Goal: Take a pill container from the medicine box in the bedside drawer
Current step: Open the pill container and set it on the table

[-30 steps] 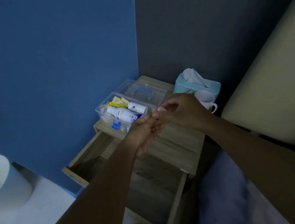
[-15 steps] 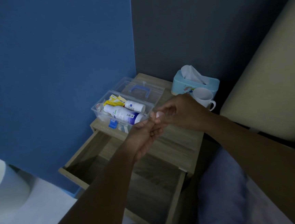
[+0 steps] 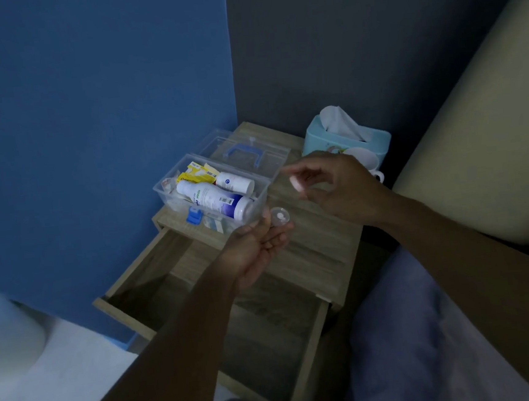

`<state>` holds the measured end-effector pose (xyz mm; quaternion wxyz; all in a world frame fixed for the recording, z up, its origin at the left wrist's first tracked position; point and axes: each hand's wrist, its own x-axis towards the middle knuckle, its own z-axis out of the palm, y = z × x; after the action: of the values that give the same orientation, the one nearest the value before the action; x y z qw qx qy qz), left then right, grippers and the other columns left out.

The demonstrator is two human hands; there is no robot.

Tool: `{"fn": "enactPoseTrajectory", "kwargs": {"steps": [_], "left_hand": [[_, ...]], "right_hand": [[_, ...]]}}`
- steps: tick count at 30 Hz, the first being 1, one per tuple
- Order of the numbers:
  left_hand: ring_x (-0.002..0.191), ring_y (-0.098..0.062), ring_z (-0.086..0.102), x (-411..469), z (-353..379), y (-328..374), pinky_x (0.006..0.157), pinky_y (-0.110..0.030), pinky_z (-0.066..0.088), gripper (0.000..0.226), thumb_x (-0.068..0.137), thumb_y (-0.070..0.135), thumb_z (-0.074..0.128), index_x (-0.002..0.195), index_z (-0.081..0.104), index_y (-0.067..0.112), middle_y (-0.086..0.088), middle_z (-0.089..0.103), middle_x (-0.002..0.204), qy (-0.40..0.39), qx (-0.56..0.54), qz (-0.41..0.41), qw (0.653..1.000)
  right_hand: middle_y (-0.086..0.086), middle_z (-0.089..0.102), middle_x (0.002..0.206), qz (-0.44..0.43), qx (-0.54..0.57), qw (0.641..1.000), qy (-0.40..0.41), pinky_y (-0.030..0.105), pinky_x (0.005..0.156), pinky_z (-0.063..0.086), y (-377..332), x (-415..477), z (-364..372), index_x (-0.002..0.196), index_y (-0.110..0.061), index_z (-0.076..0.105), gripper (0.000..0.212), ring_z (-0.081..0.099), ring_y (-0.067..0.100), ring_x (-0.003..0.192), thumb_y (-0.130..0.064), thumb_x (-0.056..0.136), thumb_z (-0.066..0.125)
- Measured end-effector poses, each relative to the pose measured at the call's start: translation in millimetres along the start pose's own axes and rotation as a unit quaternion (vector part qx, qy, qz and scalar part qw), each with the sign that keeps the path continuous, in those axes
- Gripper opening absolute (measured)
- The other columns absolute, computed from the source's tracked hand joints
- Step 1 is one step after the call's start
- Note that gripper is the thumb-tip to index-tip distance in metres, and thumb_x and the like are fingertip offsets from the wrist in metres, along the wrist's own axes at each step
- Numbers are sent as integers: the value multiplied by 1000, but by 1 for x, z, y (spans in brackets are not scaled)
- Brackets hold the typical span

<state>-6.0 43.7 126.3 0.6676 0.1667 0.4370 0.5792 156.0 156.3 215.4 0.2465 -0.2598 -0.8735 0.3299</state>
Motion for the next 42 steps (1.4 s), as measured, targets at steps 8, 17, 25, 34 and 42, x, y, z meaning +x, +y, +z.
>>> {"fn": "enactPoseTrajectory", "kwargs": {"steps": [8, 17, 25, 34, 42], "left_hand": [[110, -19, 70, 14, -3, -13, 92, -28, 56, 37, 88, 6, 68, 125, 62, 4, -11, 73, 119, 16, 41, -19, 999], [101, -16, 72, 42, -4, -25, 94, -37, 55, 27, 91, 25, 65, 116, 68, 14, -3, 75, 107, 87, 290, -18, 953], [110, -18, 64, 57, 7, -33, 100, -39, 52, 30, 98, 20, 54, 124, 66, 12, -6, 68, 122, 107, 475, 50, 872], [100, -20, 65, 62, 15, -34, 85, -28, 49, 23, 98, 20, 53, 108, 69, 7, -9, 70, 106, 91, 606, 46, 789], [107, -31, 65, 58, 25, -30, 94, -38, 52, 24, 93, 8, 55, 110, 71, 0, -17, 70, 111, 111, 663, 47, 739]], "right_hand": [[-10, 71, 87, 195, 27, 975, 101, 14, 71, 55, 63, -51, 41, 92, -21, 70, 24, 66, -4, 73, -10, 75, 82], [-23, 73, 84, 260, 30, 948, 184, 7, 72, 51, 106, -107, 93, 85, -26, 72, 16, 69, -8, 80, -21, 75, 83], [5, 58, 109, 212, -74, 966, 127, 9, 89, 40, 114, -103, 100, 116, -13, 70, 36, 59, 17, 101, -14, 80, 76], [-1, 52, 110, 230, -32, 966, 110, 12, 87, 46, 121, -101, 95, 114, -18, 69, 37, 59, 8, 97, -16, 77, 77], [2, 52, 112, 232, -17, 967, 106, 5, 84, 42, 119, -100, 96, 114, -16, 68, 39, 59, 10, 98, -14, 77, 78]]}}
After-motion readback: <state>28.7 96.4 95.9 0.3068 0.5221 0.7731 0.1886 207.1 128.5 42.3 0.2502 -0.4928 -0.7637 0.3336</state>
